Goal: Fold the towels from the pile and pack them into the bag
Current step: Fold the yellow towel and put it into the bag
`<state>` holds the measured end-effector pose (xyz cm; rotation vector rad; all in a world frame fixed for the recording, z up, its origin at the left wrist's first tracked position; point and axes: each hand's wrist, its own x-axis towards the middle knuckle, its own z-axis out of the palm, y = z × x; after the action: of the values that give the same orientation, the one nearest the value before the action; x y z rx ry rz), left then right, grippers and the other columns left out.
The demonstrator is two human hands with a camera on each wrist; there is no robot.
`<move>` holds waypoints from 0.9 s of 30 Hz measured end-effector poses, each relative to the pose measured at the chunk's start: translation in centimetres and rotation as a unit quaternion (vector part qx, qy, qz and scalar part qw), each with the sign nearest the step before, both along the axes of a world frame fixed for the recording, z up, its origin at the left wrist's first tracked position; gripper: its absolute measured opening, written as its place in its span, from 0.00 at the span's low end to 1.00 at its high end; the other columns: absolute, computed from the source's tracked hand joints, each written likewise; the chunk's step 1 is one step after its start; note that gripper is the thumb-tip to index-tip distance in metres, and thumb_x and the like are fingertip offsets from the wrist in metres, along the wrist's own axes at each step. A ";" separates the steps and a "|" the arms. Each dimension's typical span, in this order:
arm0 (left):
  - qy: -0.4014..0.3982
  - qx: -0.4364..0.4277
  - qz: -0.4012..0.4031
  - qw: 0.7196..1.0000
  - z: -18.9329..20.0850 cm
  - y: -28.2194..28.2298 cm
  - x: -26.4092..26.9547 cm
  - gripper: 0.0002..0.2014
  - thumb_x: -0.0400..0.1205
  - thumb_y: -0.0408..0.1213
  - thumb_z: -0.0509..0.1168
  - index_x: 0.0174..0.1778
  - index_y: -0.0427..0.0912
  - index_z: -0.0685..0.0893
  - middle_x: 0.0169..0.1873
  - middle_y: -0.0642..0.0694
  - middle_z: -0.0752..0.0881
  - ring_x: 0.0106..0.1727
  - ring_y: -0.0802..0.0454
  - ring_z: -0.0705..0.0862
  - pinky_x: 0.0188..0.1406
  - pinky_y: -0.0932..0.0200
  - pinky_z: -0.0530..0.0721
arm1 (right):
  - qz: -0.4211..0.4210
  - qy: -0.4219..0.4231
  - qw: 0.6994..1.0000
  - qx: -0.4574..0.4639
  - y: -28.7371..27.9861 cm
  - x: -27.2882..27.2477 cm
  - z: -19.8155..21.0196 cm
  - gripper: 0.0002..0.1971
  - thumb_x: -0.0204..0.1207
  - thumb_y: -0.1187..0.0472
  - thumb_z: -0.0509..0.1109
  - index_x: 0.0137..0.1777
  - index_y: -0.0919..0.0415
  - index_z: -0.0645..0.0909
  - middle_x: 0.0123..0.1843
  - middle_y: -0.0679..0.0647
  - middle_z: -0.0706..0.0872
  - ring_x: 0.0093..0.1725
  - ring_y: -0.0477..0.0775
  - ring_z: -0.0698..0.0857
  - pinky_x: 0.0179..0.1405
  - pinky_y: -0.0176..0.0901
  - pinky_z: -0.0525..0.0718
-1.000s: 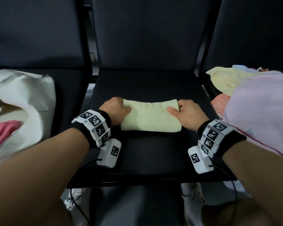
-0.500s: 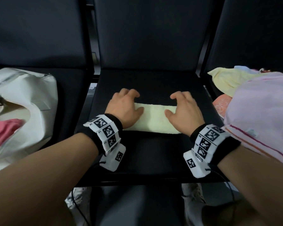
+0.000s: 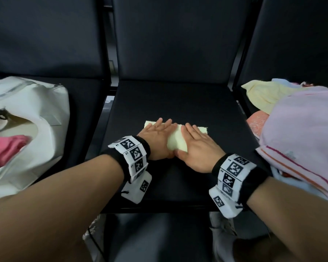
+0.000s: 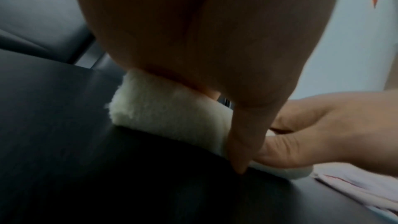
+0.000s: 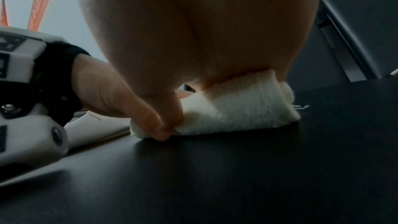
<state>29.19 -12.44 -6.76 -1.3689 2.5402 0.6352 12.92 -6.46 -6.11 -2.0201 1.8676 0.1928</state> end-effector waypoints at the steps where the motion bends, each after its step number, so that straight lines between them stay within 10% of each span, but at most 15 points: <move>1: -0.006 -0.003 0.000 1.000 -0.1 0.0 0.0 0.51 0.82 0.57 0.69 0.90 0.52 0.41 0.90 0.51 0.41 0.90 0.50 0.37 0.89 0.46 0.39 | 0.002 0.007 1.000 -0.003 0.1 0.1 -0.1 0.45 0.85 0.37 0.57 0.89 0.57 0.36 0.91 0.53 0.37 0.89 0.52 0.38 0.89 0.52 0.43; 7: 0.005 -0.037 0.022 0.999 0.3 0.8 -0.2 0.44 0.78 0.51 0.72 0.88 0.56 0.57 0.87 0.50 0.62 0.88 0.47 0.60 0.87 0.47 0.59 | 0.029 0.062 0.995 -0.068 0.6 0.7 1.0 0.48 0.76 0.38 0.70 0.89 0.56 0.51 0.86 0.53 0.63 0.83 0.59 0.66 0.77 0.56 0.68; 11: -0.032 -0.060 0.016 0.998 2.0 1.5 -0.2 0.28 0.76 0.53 0.73 0.72 0.57 0.74 0.62 0.52 0.84 0.65 0.47 0.84 0.64 0.49 0.82 | 0.057 0.106 0.989 -0.088 1.7 1.6 1.4 0.44 0.75 0.42 0.71 0.86 0.58 0.58 0.75 0.55 0.76 0.71 0.60 0.76 0.67 0.54 0.74; 18: -0.078 -0.074 0.042 0.993 3.6 3.5 0.4 0.24 0.80 0.51 0.69 0.67 0.46 0.69 0.49 0.45 0.81 0.53 0.41 0.85 0.48 0.48 0.81 | 0.063 0.109 0.984 -0.125 3.7 3.5 1.5 0.34 0.73 0.53 0.72 0.78 0.62 0.67 0.82 0.62 0.64 0.78 0.64 0.70 0.74 0.59 0.74; 27: -0.019 -0.127 0.056 0.990 2.1 6.4 3.4 0.23 0.79 0.47 0.72 0.67 0.48 0.73 0.63 0.50 0.83 0.61 0.43 0.85 0.50 0.47 0.81 | 0.094 0.099 0.978 -0.160 3.6 5.8 3.2 0.17 0.81 0.55 0.62 0.68 0.56 0.72 0.59 0.54 0.84 0.56 0.60 0.85 0.40 0.49 0.75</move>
<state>32.57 -6.03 -4.70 -1.5961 2.5978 0.3060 18.76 -2.88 -2.92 -2.4791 1.9248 0.1570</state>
